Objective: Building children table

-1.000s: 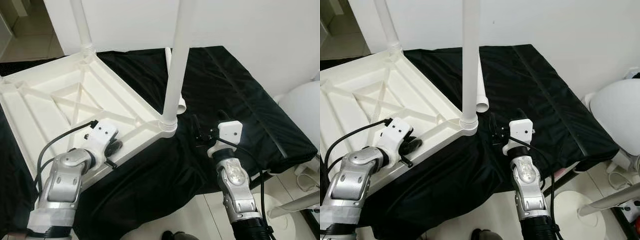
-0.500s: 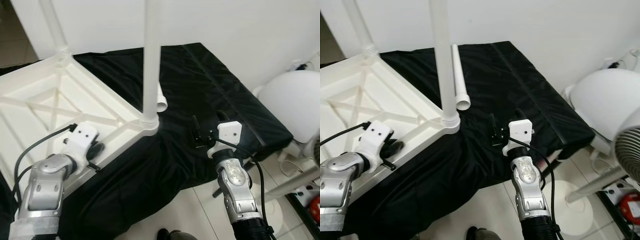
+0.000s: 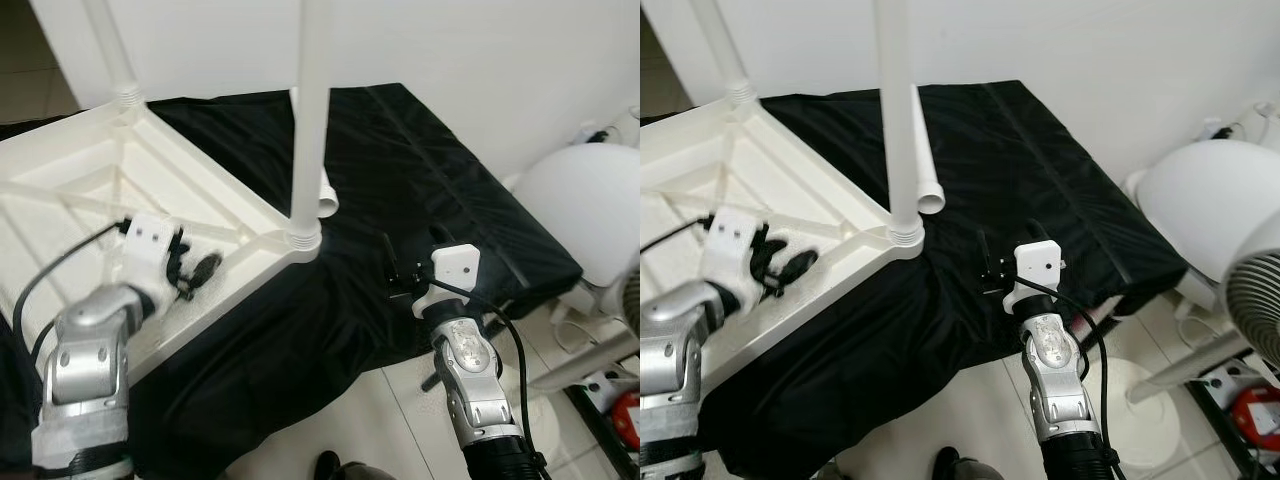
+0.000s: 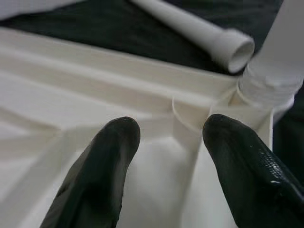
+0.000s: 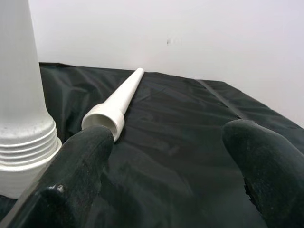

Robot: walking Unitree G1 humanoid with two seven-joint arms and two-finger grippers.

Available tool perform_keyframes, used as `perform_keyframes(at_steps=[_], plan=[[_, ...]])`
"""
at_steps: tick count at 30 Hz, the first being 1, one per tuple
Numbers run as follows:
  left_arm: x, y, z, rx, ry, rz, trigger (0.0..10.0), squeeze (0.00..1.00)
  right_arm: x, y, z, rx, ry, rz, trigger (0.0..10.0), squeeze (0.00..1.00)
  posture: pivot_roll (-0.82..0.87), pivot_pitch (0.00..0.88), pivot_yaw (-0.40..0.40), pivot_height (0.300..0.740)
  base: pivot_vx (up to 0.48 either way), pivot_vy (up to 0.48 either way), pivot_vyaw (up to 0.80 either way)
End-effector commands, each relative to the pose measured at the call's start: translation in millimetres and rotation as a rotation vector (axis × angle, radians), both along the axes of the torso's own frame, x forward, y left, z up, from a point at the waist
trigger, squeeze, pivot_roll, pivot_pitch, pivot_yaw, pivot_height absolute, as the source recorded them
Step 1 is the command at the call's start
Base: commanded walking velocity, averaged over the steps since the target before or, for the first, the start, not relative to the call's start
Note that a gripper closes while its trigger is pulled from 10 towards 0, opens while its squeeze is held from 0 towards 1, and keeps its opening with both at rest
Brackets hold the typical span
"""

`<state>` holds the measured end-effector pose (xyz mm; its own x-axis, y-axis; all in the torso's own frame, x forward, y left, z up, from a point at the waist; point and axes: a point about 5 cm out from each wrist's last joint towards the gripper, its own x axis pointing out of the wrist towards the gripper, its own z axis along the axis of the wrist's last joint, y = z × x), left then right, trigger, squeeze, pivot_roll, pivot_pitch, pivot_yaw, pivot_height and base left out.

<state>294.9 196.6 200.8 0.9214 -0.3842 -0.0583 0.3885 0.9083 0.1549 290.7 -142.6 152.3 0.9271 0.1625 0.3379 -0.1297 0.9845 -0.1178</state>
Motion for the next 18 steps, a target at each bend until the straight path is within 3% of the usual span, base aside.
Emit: perform_keyframes(at_steps=[1,4,8,9,18], plan=[[2.3,7.2,5,-0.023,-0.052,0.174,10.0,0.00,-1.8,-2.5,-6,-0.006,0.016,-0.005,10.0,0.00,0.11,0.120,-0.039,0.740,0.000,0.000,0.00],[1.2,-0.6,22,-0.130,-0.127,0.105,10.0,0.00,-2.2,-1.9,-6,-0.005,0.017,-0.006,10.0,0.00,0.11,0.123,-0.035,0.740,0.000,0.000,0.00],[-1.0,-3.4,26,-0.148,-0.151,0.079,10.0,0.00,-2.4,-1.9,-7,-0.004,0.017,-0.007,10.0,0.00,0.11,0.124,-0.035,0.740,0.000,0.000,0.00],[-4.7,-4.7,31,-0.139,-0.235,0.079,10.0,0.00,-3.0,-2.6,-6,0.000,0.015,-0.015,10.0,0.00,0.11,0.127,-0.036,0.740,0.000,0.000,0.00],[-8.8,-6.0,32,-0.161,-0.266,0.064,10.0,0.00,-3.2,-4.6,-6,0.013,0.014,-0.032,10.0,0.00,0.11,0.132,-0.043,0.740,0.000,0.000,0.00]])
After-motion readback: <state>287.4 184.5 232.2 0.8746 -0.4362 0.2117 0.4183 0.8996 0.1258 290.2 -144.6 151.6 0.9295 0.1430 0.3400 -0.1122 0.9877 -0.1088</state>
